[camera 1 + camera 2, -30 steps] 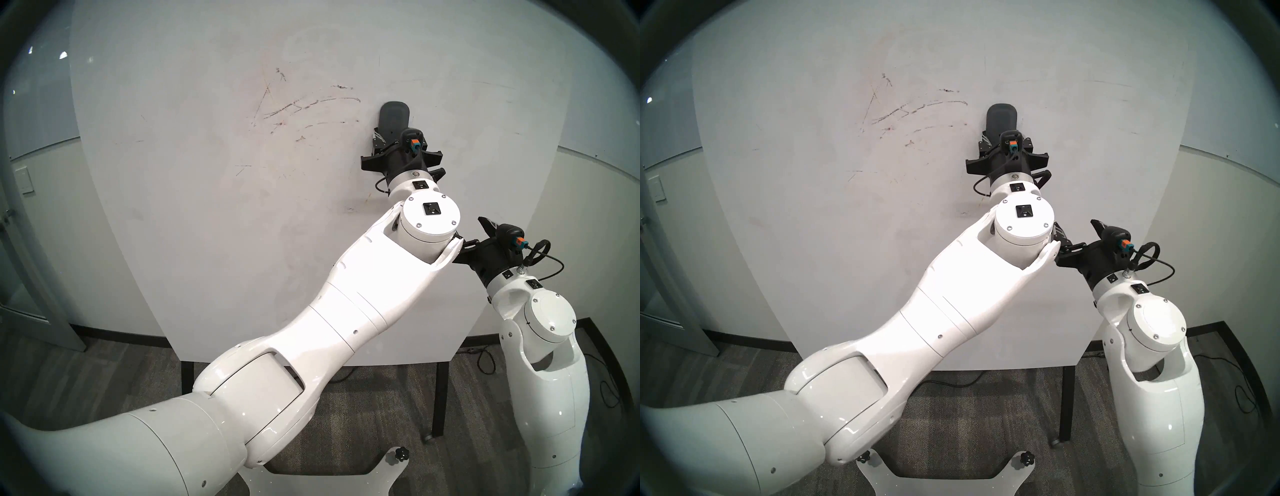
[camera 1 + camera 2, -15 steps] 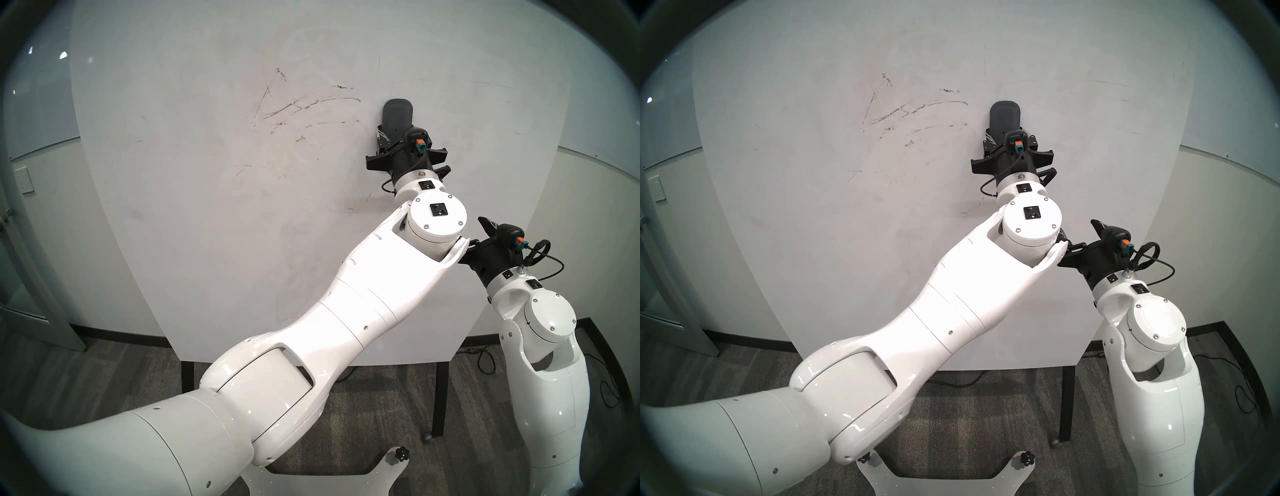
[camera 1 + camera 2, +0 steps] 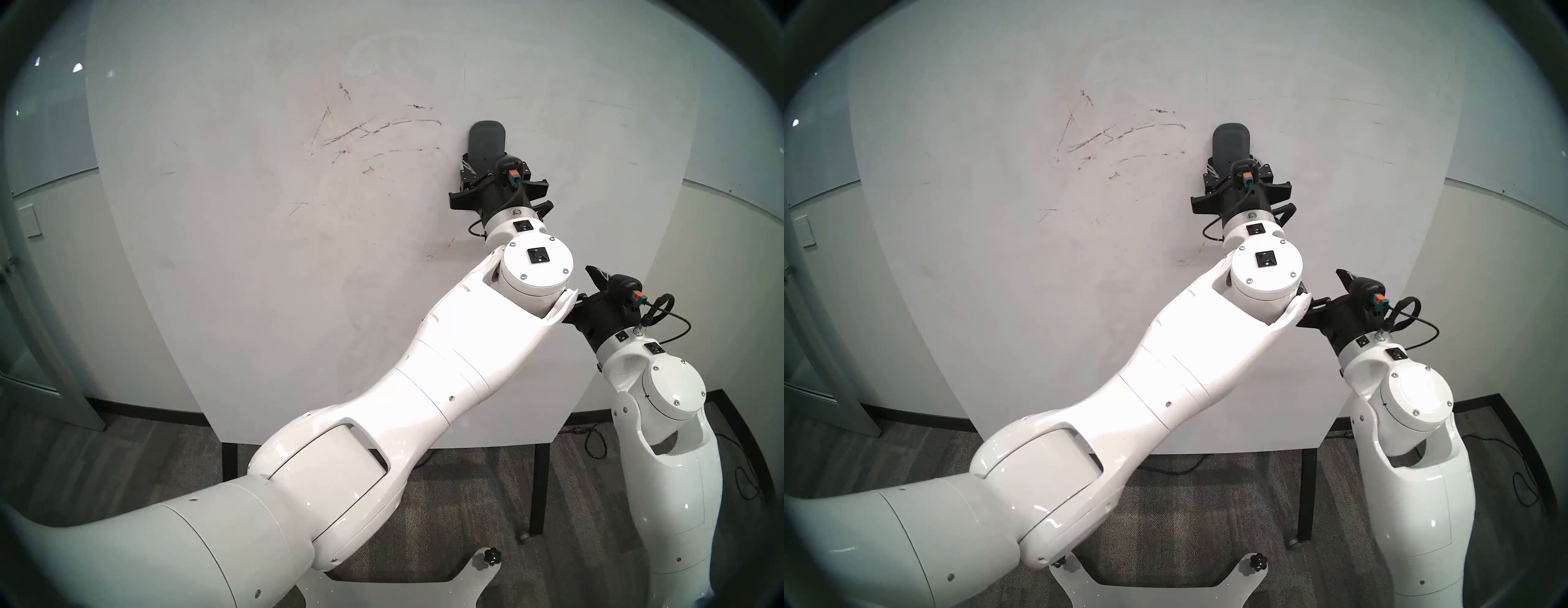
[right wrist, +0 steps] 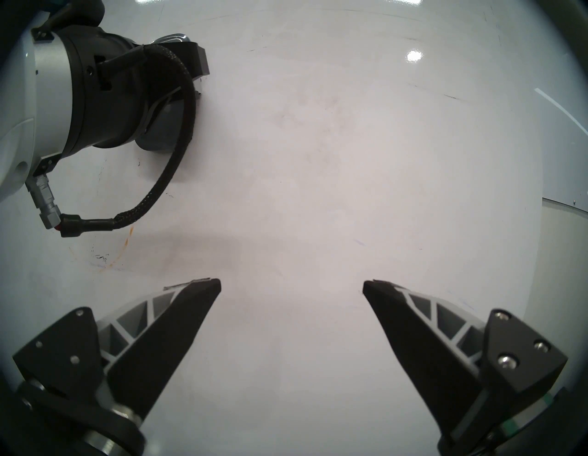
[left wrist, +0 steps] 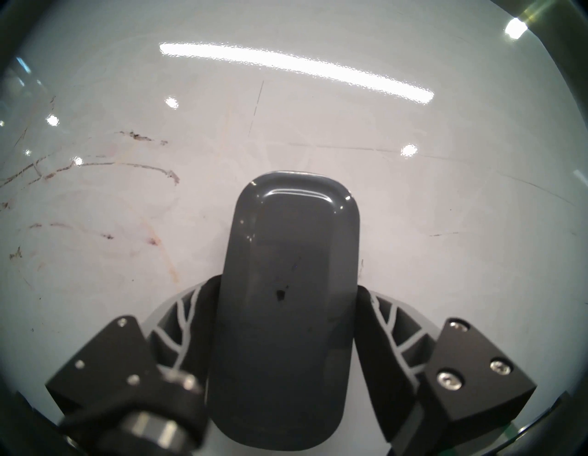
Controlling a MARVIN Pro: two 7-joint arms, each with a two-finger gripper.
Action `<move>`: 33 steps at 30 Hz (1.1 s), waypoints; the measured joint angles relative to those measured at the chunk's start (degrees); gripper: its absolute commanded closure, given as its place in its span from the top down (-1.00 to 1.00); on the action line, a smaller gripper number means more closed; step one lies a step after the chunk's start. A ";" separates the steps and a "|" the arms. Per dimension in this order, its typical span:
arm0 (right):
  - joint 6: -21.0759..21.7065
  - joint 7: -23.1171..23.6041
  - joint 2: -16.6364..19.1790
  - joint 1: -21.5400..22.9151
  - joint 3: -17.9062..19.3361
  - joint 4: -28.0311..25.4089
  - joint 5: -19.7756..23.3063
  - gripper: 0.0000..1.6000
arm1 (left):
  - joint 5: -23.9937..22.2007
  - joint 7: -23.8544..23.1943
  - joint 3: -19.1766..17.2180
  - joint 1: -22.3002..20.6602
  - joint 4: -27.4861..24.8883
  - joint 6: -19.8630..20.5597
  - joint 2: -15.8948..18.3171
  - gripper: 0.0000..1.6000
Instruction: Erase all marks on the whiteboard with the eraser
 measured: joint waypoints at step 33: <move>0.00 0.00 0.00 0.00 0.00 -0.01 0.00 1.00 | -0.75 -0.64 2.27 4.59 -18.03 5.07 4.75 1.00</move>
